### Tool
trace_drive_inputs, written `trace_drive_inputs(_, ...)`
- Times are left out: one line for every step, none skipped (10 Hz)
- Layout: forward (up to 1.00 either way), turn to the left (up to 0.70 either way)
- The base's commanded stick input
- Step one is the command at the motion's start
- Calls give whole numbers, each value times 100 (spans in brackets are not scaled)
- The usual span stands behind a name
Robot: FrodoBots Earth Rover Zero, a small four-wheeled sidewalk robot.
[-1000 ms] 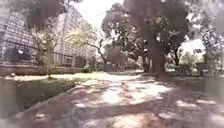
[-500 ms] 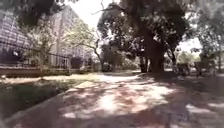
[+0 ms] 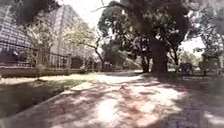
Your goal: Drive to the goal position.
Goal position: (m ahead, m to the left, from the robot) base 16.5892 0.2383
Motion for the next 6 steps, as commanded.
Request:
trace_drive_inputs(70,-35)
trace_drive_inputs(70,-35)
trace_drive_inputs(70,-35)
trace_drive_inputs(70,-21)
trace_drive_inputs(70,-3)
trace_drive_inputs(70,0)
